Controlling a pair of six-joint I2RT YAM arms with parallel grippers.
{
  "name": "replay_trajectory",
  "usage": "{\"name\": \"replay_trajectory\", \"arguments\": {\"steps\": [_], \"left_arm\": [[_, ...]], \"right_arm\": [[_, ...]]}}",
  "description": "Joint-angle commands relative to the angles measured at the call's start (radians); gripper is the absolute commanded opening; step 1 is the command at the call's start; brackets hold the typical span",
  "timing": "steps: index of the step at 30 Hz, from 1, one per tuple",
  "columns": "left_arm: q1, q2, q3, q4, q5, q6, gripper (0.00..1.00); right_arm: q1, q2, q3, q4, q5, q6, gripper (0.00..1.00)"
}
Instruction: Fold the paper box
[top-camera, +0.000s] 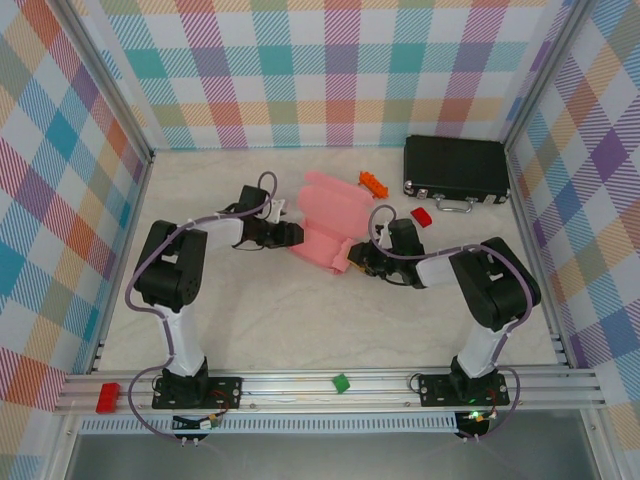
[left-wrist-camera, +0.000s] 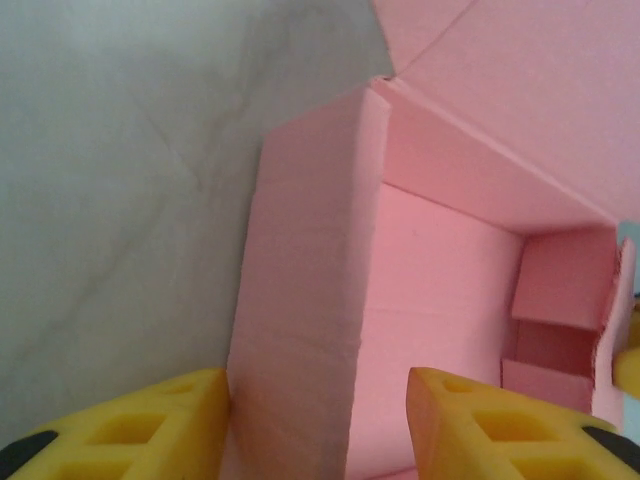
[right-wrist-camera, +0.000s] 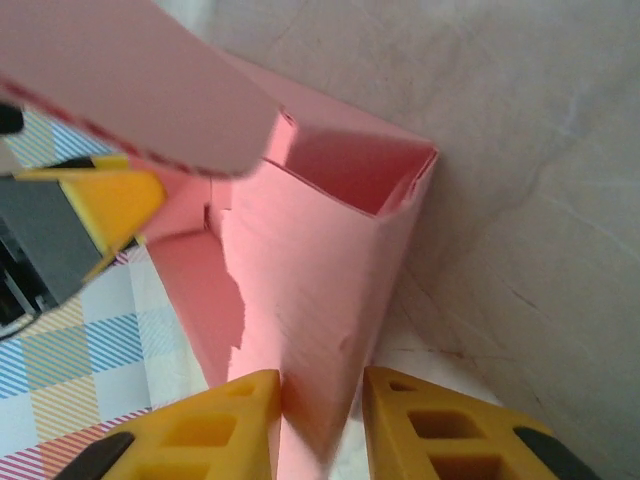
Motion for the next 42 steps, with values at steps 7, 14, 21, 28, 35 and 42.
{"name": "replay_trajectory", "arguments": {"steps": [7, 14, 21, 28, 35, 42], "left_arm": [[-0.030, -0.159, -0.120, 0.024, -0.049, -0.106, 0.48], [-0.058, -0.148, -0.151, 0.064, -0.040, -0.146, 0.48], [-0.107, -0.160, -0.198, 0.134, -0.045, -0.215, 0.46], [-0.136, -0.171, -0.227, 0.143, -0.065, -0.232, 0.43], [-0.141, -0.186, -0.269, 0.153, -0.074, -0.238, 0.43], [-0.144, -0.192, -0.288, 0.178, -0.075, -0.250, 0.44]], "right_arm": [[0.007, -0.005, 0.069, -0.149, 0.011, -0.107, 0.27], [0.008, 0.019, 0.138, -0.259, 0.001, -0.174, 0.24], [0.034, 0.039, 0.236, -0.474, 0.067, -0.273, 0.22], [0.076, 0.054, 0.311, -0.661, 0.202, -0.352, 0.21], [0.110, 0.081, 0.397, -0.834, 0.346, -0.434, 0.21], [0.154, 0.121, 0.480, -0.980, 0.496, -0.486, 0.23]]}}
